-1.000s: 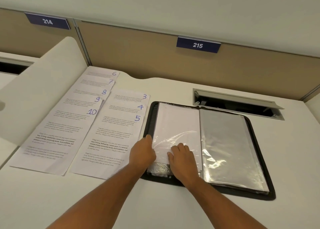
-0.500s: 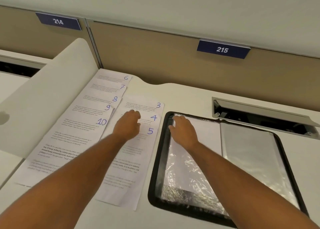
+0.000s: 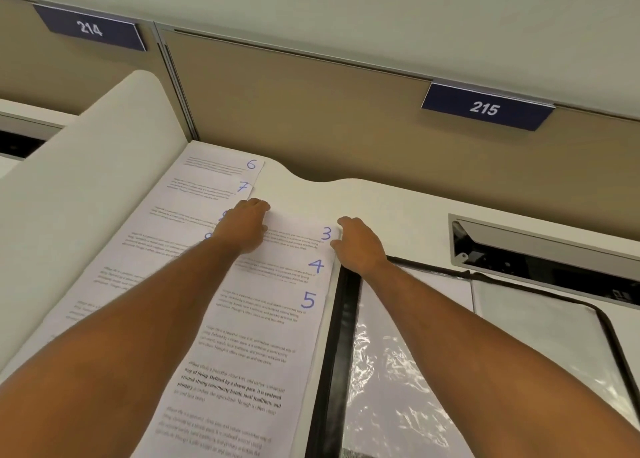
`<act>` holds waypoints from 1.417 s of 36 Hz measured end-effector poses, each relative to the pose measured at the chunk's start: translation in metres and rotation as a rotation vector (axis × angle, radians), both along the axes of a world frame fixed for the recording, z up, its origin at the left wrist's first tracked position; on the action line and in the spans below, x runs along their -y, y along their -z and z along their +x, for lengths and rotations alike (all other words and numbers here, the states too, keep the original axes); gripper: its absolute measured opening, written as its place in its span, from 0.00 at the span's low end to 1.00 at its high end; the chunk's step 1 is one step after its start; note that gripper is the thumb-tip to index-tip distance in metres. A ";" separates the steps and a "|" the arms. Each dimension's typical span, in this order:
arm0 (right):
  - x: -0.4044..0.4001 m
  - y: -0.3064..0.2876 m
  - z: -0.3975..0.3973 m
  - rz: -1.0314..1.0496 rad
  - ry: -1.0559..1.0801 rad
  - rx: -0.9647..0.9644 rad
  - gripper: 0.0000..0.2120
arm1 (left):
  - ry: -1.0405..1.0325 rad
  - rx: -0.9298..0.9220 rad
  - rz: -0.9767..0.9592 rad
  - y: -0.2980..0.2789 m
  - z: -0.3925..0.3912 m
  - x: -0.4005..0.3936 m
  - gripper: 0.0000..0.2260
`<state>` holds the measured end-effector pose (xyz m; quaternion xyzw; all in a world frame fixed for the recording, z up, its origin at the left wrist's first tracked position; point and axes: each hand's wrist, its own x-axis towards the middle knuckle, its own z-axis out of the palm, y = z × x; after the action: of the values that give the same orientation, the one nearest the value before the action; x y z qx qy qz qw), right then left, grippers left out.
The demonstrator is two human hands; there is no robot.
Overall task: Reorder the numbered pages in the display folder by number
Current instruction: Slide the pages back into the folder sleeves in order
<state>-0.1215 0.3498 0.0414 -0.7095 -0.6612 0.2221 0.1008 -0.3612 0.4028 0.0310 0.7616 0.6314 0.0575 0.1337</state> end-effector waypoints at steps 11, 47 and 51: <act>-0.027 0.024 -0.014 -0.007 0.035 0.020 0.10 | 0.121 -0.158 0.010 0.011 0.005 -0.023 0.26; 0.039 -0.120 0.001 0.452 0.266 -0.529 0.04 | 0.095 0.200 0.733 -0.142 0.007 0.025 0.05; 0.055 -0.145 0.009 0.559 0.300 -0.567 0.05 | 0.142 0.261 0.810 -0.166 0.016 0.036 0.03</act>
<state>-0.1122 0.2947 0.1865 -0.6541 -0.5313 0.2037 0.4983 -0.3457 0.3669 0.1970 0.7804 0.4817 0.3874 -0.0938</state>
